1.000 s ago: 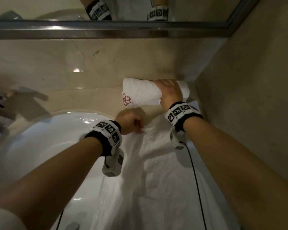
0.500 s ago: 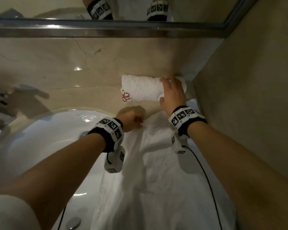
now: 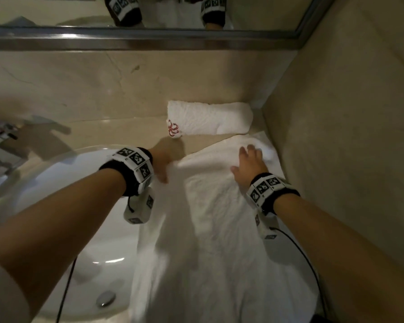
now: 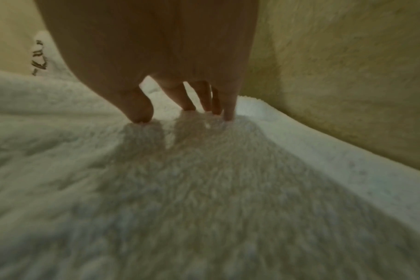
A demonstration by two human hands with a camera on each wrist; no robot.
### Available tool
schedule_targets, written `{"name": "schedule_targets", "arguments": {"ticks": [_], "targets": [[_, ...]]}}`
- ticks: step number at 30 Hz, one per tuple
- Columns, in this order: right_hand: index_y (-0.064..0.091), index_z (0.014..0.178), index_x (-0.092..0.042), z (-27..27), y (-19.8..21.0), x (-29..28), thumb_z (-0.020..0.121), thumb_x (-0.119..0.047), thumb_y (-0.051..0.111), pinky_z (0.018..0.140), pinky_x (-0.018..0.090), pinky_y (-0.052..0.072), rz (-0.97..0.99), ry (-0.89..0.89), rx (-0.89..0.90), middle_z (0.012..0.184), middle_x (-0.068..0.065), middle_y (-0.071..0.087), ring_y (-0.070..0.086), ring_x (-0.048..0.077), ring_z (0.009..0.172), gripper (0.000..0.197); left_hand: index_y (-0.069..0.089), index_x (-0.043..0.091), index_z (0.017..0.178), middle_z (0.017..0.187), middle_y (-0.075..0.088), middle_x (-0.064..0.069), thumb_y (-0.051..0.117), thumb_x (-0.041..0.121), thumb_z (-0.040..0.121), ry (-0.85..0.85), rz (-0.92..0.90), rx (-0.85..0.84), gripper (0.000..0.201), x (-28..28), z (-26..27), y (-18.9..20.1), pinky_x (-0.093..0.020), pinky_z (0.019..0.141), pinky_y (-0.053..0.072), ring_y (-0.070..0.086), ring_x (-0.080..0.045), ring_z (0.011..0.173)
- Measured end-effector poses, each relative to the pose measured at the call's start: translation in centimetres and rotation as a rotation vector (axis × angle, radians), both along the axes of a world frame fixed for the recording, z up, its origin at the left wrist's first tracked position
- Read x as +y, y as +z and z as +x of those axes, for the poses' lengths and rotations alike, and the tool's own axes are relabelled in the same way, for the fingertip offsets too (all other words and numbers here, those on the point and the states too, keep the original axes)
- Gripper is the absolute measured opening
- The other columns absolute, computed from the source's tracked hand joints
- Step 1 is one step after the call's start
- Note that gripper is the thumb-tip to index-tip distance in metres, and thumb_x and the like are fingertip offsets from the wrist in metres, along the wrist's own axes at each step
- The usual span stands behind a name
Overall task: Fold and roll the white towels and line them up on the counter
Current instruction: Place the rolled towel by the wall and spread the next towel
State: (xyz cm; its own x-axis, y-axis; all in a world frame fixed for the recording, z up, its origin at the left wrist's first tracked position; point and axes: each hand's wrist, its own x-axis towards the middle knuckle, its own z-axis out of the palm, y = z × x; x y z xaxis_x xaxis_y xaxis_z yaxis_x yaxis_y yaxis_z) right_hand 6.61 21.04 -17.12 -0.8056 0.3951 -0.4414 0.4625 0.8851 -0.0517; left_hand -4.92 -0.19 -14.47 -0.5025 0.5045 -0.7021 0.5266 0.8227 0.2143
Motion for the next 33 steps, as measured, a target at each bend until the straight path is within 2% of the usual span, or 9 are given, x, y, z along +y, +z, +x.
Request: {"name": "schedule_targets", "arguments": {"ticks": [3, 6, 9, 12, 15, 20, 24, 29, 33], "targets": [[0.0, 0.15, -0.01, 0.0, 0.0, 0.7, 0.096, -0.039, 0.041, 0.12, 0.042, 0.006, -0.063, -0.026, -0.07, 0.158, 0.013, -0.009, -0.005, 0.033, 0.146, 0.074, 0.052, 0.004, 0.13, 0.136, 0.051, -0.014, 0.066, 0.023, 0.085, 0.05, -0.186, 0.031, 0.051, -2.6, -1.4, -0.3, -0.03, 0.1, 0.037, 0.049, -0.028, 0.124], [-0.005, 0.15, -0.01, -1.3, -0.1, 1.8, 0.095, -0.042, 0.043, 0.12, 0.042, 0.004, -0.1, -0.041, -0.134, 0.157, 0.013, -0.013, -0.008, 0.033, 0.146, 0.08, 0.054, 0.007, 0.128, 0.134, 0.052, -0.014, 0.058, 0.03, 0.09, 0.244, -0.099, 0.196, 0.045, -4.8, -3.5, -0.4, -0.038, 0.104, 0.036, 0.048, -0.031, 0.123], [-0.007, 0.15, -0.011, -2.2, -0.2, 2.3, 0.093, -0.046, 0.045, 0.12, 0.042, 0.006, -0.114, -0.063, -0.145, 0.157, 0.012, -0.015, -0.009, 0.034, 0.146, 0.085, 0.055, 0.014, 0.123, 0.129, 0.053, -0.01, 0.05, 0.035, 0.093, 0.374, -0.047, 0.302, 0.037, -5.6, -4.2, -1.1, -0.048, 0.109, 0.027, 0.046, -0.032, 0.122], [-0.009, 0.149, -0.012, -2.4, -0.5, 2.4, 0.093, -0.047, 0.045, 0.12, 0.042, 0.006, -0.118, -0.076, -0.149, 0.157, 0.011, -0.017, -0.01, 0.033, 0.146, 0.086, 0.057, 0.016, 0.12, 0.124, 0.057, -0.009, 0.042, 0.037, 0.095, 0.399, -0.06, 0.358, 0.035, -5.3, -3.5, -2.2, -0.046, 0.106, 0.028, 0.049, -0.031, 0.119], [-0.009, 0.15, -0.013, -2.2, 0.1, 2.6, 0.093, -0.046, 0.046, 0.12, 0.041, 0.005, -0.146, -0.097, -0.158, 0.157, 0.011, -0.017, -0.01, 0.032, 0.146, 0.086, 0.056, 0.016, 0.122, 0.126, 0.057, -0.009, 0.045, 0.04, 0.094, 0.459, -0.014, 0.337, 0.038, -5.4, -2.6, -2.8, -0.044, 0.105, 0.033, 0.049, -0.031, 0.119], [0.002, 0.151, -0.013, -1.2, 2.7, 1.6, 0.094, -0.037, 0.049, 0.12, 0.037, 0.011, -0.248, -0.16, 0.023, 0.159, 0.01, -0.002, 0.003, 0.025, 0.147, 0.078, 0.048, 0.014, 0.126, 0.132, 0.051, -0.012, 0.053, 0.038, 0.091, 0.518, 0.069, 0.308, 0.042, -6.9, -1.5, -1.6, -0.045, 0.102, 0.039, 0.047, -0.033, 0.122], [0.007, 0.15, -0.007, 2.5, 4.8, 0.4, 0.096, -0.035, 0.047, 0.118, 0.03, 0.011, -0.284, -0.109, 0.025, 0.159, 0.01, 0.006, 0.01, 0.022, 0.147, 0.073, 0.05, 0.009, 0.123, 0.128, 0.054, -0.017, 0.054, 0.034, 0.092, 0.532, 0.089, 0.311, 0.04, -7.9, 1.0, 1.3, -0.041, 0.096, 0.042, 0.051, -0.035, 0.117], [0.014, 0.149, -0.008, 9.1, 7.0, -0.8, 0.095, -0.035, 0.049, 0.11, 0.034, 0.03, -0.236, -0.068, 0.002, 0.153, 0.015, 0.025, 0.032, 0.029, 0.138, 0.07, 0.05, 0.008, 0.124, 0.131, 0.053, -0.016, 0.053, 0.035, 0.093, 0.564, 0.109, 0.303, 0.041, -9.4, 7.3, 4.4, -0.038, 0.099, 0.039, 0.049, -0.033, 0.121], [0.03, 0.141, -0.005, 15.6, 7.6, -1.6, 0.095, -0.03, 0.05, 0.101, 0.036, 0.04, -0.2, -0.146, 0.039, 0.145, 0.017, 0.038, 0.044, 0.032, 0.129, 0.056, 0.053, 0.002, 0.122, 0.128, 0.055, -0.017, 0.051, 0.034, 0.094, 0.555, 0.046, 0.296, 0.043, -10.6, 15.0, 4.7, -0.038, 0.097, 0.041, 0.051, -0.033, 0.118]]}}
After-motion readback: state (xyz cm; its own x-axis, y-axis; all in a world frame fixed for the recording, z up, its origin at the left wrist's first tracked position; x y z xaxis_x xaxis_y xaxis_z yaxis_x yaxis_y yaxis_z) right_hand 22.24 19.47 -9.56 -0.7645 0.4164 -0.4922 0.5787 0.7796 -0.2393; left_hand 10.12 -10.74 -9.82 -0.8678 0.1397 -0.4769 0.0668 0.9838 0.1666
